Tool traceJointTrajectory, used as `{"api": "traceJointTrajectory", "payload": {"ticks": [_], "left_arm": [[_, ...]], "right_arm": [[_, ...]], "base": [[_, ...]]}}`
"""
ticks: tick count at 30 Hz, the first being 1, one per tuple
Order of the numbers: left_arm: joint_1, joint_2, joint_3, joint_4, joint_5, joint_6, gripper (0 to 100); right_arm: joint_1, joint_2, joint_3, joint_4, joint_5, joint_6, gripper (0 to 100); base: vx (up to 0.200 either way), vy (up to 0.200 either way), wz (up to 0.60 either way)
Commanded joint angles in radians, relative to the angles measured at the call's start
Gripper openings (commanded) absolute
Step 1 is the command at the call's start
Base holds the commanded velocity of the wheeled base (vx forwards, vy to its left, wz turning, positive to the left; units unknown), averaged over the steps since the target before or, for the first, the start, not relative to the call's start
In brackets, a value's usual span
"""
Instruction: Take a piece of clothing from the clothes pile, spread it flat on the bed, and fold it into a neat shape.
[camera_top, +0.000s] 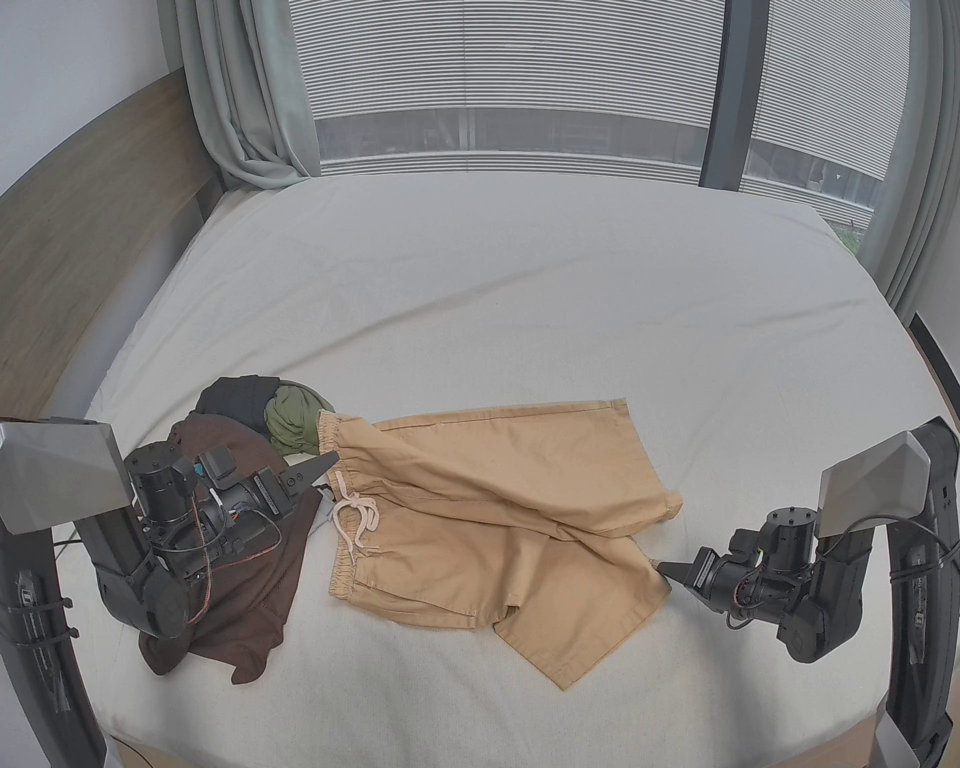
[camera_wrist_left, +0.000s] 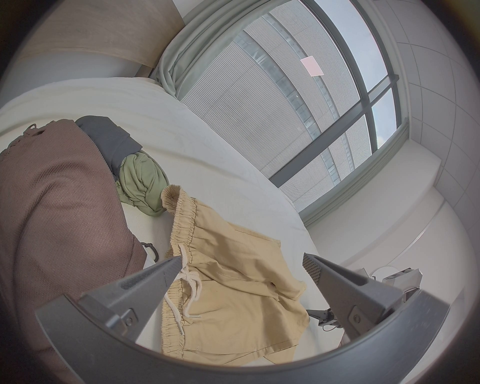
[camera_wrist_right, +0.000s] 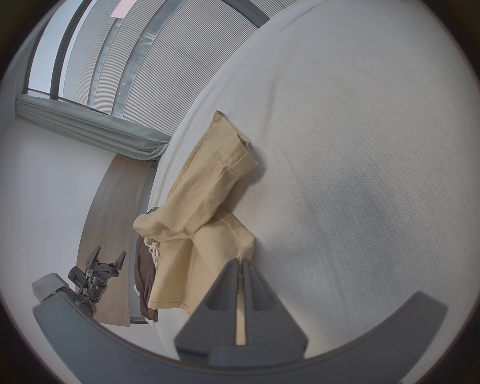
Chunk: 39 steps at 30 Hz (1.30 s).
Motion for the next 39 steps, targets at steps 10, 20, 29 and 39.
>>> {"api": "traceJointTrajectory", "payload": {"ticks": [10, 20, 29, 39], "left_arm": [[-0.001, 0.002, -0.002, 0.000, 0.000, -0.001, 100], [0.000, 0.002, -0.003, 0.000, 0.000, -0.002, 100], [0.000, 0.002, -0.005, 0.001, 0.000, -0.001, 100], [0.003, 0.004, -0.011, 0.001, 0.000, -0.002, 100]], "right_arm": [[-0.032, -0.005, -0.032, -0.006, -0.003, -0.001, 0], [-0.058, -0.003, -0.080, -0.002, -0.006, -0.001, 0], [-0.094, -0.005, -0.115, 0.003, -0.006, -0.001, 0], [-0.118, -0.005, -0.160, 0.006, -0.007, -0.001, 0]], "base": [[0.000, 0.000, 0.00], [0.000, 0.000, 0.00], [0.000, 0.000, 0.00], [0.000, 0.000, 0.00]]}}
